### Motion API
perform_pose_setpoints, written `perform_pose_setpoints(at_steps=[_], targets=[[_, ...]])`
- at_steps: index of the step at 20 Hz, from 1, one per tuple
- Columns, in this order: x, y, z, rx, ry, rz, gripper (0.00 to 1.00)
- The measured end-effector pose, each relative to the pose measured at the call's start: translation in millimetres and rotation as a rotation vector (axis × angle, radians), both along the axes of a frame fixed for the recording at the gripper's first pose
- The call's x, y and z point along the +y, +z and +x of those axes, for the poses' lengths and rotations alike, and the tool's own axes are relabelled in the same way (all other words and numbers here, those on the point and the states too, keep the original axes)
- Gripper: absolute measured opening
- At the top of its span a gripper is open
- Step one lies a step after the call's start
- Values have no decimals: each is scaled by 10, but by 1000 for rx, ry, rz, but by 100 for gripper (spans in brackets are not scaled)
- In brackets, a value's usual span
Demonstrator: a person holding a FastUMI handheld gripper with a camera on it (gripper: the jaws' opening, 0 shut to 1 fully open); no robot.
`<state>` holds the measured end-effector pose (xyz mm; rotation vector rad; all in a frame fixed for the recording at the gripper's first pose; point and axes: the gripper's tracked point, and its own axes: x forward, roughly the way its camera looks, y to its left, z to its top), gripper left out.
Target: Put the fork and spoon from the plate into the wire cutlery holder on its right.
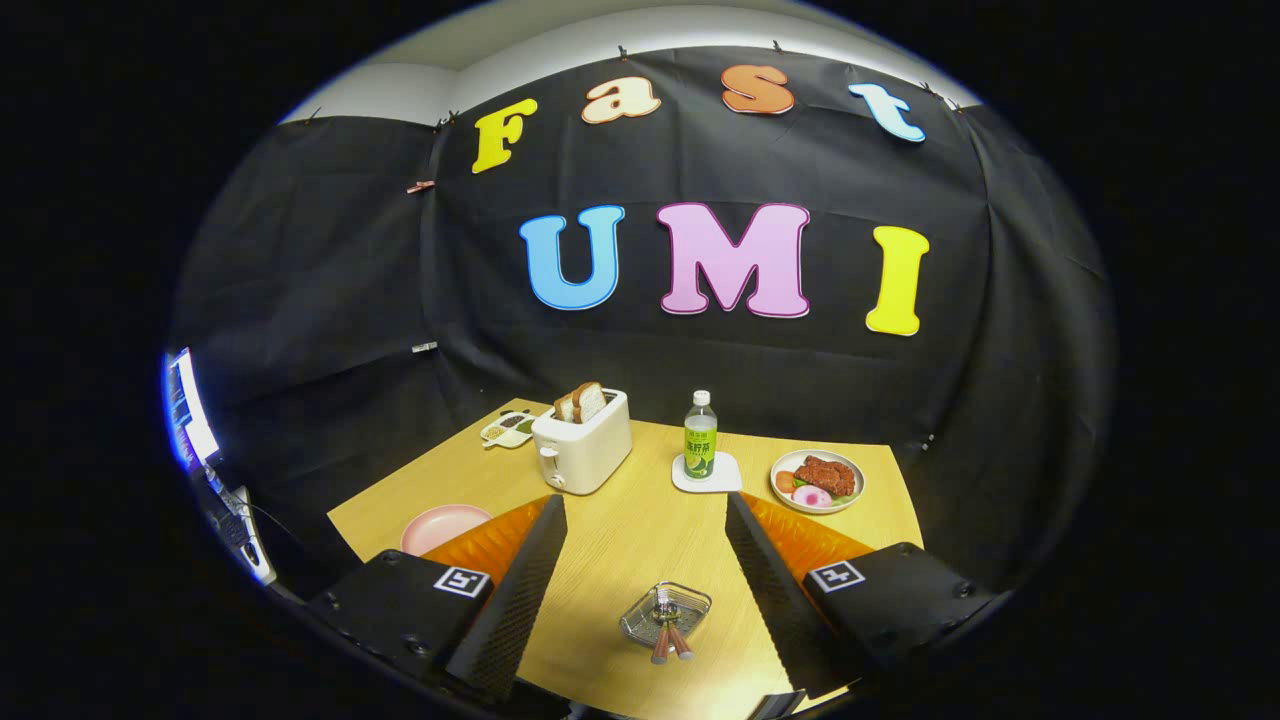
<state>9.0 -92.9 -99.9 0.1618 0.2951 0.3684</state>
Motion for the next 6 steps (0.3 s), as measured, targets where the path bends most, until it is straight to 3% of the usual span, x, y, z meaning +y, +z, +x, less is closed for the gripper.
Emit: perform_pose_setpoints(at_steps=[6], targets=[[15,69,20,-18,-5,-13,99]])
